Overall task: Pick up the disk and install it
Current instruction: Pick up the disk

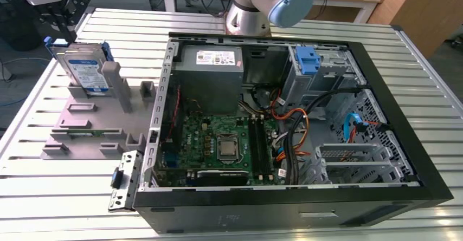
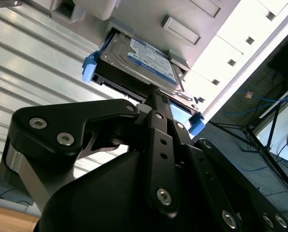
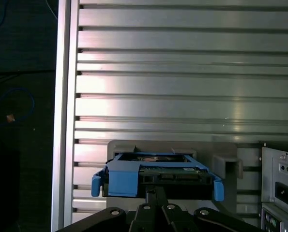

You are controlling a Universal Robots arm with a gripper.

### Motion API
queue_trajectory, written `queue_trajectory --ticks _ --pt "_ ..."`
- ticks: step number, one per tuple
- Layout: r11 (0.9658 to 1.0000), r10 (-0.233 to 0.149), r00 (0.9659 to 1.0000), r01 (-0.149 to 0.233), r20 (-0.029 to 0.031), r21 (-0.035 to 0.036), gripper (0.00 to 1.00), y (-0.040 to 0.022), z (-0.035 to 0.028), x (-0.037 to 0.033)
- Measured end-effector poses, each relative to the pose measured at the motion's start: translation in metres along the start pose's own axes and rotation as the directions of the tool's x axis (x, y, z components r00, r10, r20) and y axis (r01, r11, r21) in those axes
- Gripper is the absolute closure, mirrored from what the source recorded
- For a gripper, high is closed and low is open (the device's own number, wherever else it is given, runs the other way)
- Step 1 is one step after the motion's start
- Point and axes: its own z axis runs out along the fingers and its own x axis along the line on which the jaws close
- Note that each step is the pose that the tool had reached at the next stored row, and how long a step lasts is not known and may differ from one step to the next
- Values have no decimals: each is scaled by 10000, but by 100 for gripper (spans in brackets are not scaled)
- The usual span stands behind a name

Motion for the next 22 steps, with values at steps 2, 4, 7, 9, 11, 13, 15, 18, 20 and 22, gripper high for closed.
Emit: queue_trajectory --ticks 2,4,7,9,11,13,15,18,20,22 --pt "10000 -1 10000 1 0 0 89 0 0 0" --pt "10000 -1 10000 1 0 1 89 0 0 0" --pt "9998 -184 9998 184 -5 4 89 0 1 0" --pt "9987 -506 9987 506 -17 10 89 0 0 0" --pt "9965 -838 9965 838 -28 17 89 0 0 0" --pt "9951 -987 9951 987 -33 19 89 0 0 0" --pt "9950 -995 9950 995 -34 20 89 0 0 0" --pt "9950 -995 9950 995 -34 19 89 0 0 0" --pt "9950 -995 9950 995 -34 20 89 0 0 0" --pt "9950 -997 9950 997 -36 18 89 1 -8 0"
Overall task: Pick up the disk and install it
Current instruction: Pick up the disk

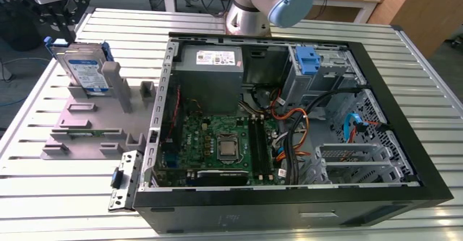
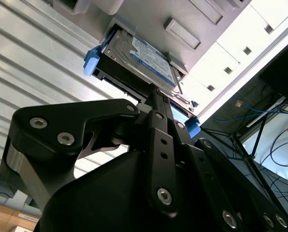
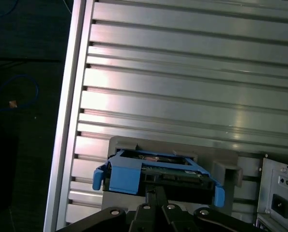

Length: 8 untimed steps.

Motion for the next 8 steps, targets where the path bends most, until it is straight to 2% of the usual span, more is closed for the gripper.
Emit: queue_trajectory --ticks 3,8 --pt "10000 -17 10000 17 3 -9 89 1 -26 1" --pt "10000 -21 10000 21 3 -9 89 1 -27 1"
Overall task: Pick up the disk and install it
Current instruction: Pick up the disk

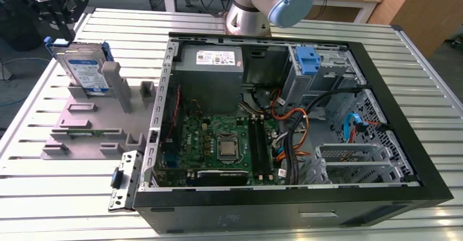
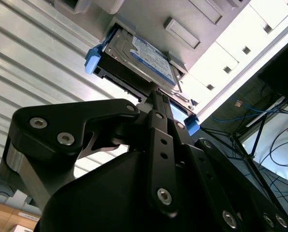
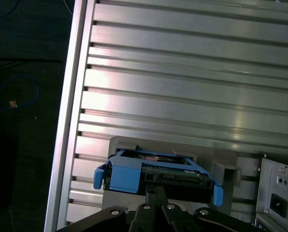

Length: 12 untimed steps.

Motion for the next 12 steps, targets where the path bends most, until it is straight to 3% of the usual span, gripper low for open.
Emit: queue_trajectory --ticks 9,12 --pt "10000 -23 10000 23 -1 1 89 0 0 0" --pt "9998 -195 9998 195 -6 4 89 0 0 0"
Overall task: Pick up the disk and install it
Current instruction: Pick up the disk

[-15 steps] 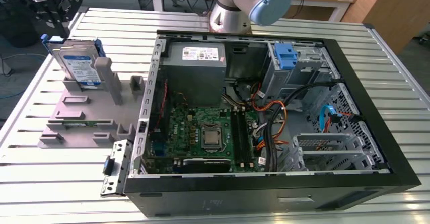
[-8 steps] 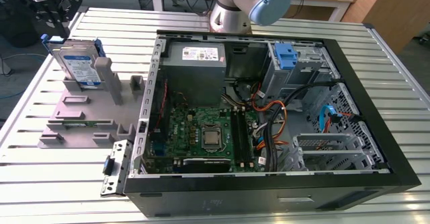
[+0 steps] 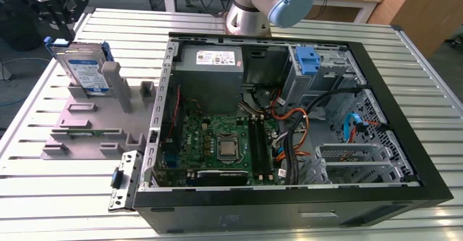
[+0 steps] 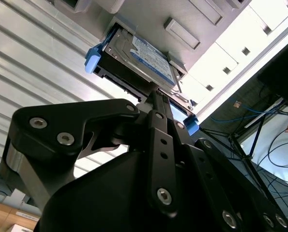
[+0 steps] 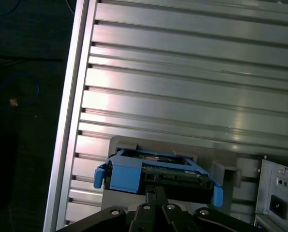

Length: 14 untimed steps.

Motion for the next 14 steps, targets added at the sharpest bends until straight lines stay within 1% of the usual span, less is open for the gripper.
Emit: queue_trajectory --ticks 2,8,10,12,14 --pt "10000 -90 10000 90 -3 1 89 0 0 0" --pt "9999 -141 9999 141 -6 3 89 0 0 0" --pt "9994 -360 9994 360 -13 7 89 0 0 0" --pt "9980 -625 9980 625 -22 12 89 0 0 0" --pt "9979 -645 9979 645 -23 13 89 0 0 0"
